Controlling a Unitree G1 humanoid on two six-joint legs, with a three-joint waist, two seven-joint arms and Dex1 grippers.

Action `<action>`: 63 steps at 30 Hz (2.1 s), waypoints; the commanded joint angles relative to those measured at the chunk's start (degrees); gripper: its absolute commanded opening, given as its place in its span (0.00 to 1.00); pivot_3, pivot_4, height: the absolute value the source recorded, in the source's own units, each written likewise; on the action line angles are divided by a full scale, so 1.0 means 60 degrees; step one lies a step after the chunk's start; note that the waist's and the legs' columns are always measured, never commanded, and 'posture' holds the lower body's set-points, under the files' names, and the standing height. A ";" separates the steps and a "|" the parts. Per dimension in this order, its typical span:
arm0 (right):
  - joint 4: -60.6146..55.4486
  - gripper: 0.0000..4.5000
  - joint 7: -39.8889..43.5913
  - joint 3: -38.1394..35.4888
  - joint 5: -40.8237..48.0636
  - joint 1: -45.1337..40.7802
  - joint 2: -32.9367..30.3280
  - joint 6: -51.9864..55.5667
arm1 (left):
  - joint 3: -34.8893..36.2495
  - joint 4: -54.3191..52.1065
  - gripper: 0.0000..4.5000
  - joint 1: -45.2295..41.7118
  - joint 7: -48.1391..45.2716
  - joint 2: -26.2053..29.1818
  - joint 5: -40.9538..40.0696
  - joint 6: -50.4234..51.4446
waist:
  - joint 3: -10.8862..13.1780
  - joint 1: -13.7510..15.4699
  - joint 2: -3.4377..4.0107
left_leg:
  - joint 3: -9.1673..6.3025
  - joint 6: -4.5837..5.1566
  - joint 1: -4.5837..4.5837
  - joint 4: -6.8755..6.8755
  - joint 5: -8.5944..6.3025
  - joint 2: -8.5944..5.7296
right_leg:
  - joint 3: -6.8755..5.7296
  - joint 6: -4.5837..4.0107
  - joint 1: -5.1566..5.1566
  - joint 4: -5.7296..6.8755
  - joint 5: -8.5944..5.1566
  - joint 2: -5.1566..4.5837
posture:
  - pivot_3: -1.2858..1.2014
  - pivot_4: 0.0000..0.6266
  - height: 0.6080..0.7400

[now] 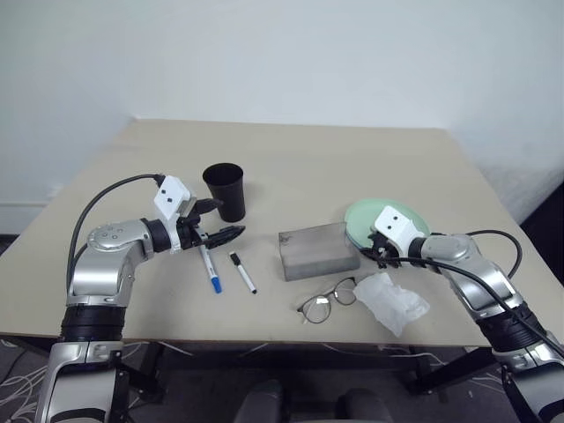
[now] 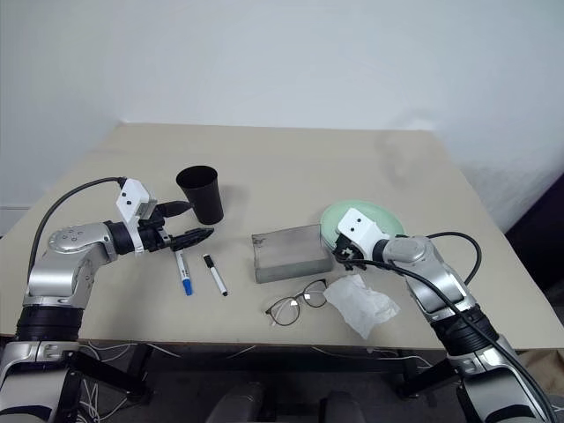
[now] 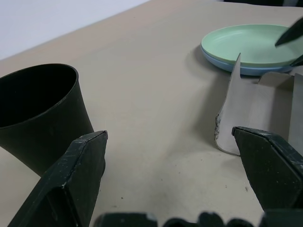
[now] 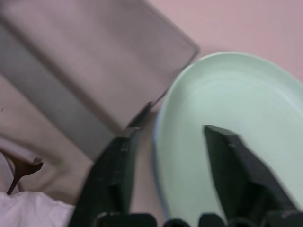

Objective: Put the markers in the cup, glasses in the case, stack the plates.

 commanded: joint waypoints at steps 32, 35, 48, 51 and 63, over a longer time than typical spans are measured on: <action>-0.2552 0.93 0.1059 -0.0294 0.1800 0.2754 -0.2029 0.1544 | 0.0112 -0.0326 1.00 -0.0136 0.0020 0.0256 -0.0277 0.0062 | -0.0008 0.0220 0.0009 | -0.0012 -0.0001 -0.0008 -0.0008 -0.0001 0.0003 | 0.0028 -0.0018 -0.0001 -0.0023 0.0005 -0.0016 | 0.52 0.00 0.89; -0.2668 0.77 0.1080 -0.0252 0.1823 0.2779 -0.2064 0.1595 | 0.0099 -0.0279 1.00 -0.0171 0.0015 0.0245 -0.0266 0.0040 | -0.0008 0.0220 0.0009 | -0.0013 -0.0001 -0.0008 -0.0008 -0.0001 0.0003 | 0.0028 -0.0018 -0.0001 -0.0023 0.0005 -0.0016 | 0.52 0.00 0.89; -0.2989 0.00 0.1185 0.0048 0.1654 0.2760 -0.2379 0.1706 | 0.0022 -0.0176 1.00 -0.0271 0.0000 0.0182 -0.0230 -0.0034 | -0.0009 0.0220 0.0008 | -0.0013 -0.0001 -0.0008 -0.0006 -0.0001 0.0003 | 0.0027 -0.0017 0.0000 -0.0023 0.0005 -0.0016 | 0.52 0.00 0.89; -0.2941 0.00 0.1174 -0.0141 0.1758 0.2542 -0.2343 0.1807 | 0.0011 -0.0169 1.00 -0.0277 0.0015 0.0177 -0.0218 -0.0048 | -0.0009 0.0219 0.0008 | -0.0013 -0.0001 -0.0008 -0.0006 -0.0001 0.0003 | 0.0027 -0.0017 0.0000 -0.0023 0.0005 -0.0015 | 0.52 0.00 0.89; -0.0823 0.00 0.1137 -0.1659 0.2655 -0.0634 -0.1540 0.1779 | -0.0069 -0.0098 1.00 -0.0340 -0.0003 0.0142 -0.0199 -0.0120 | -0.0014 0.0221 0.0000 | -0.0014 -0.0001 -0.0008 -0.0007 -0.0002 0.0005 | 0.0025 -0.0017 -0.0001 -0.0024 0.0005 -0.0012 | 0.52 0.00 0.89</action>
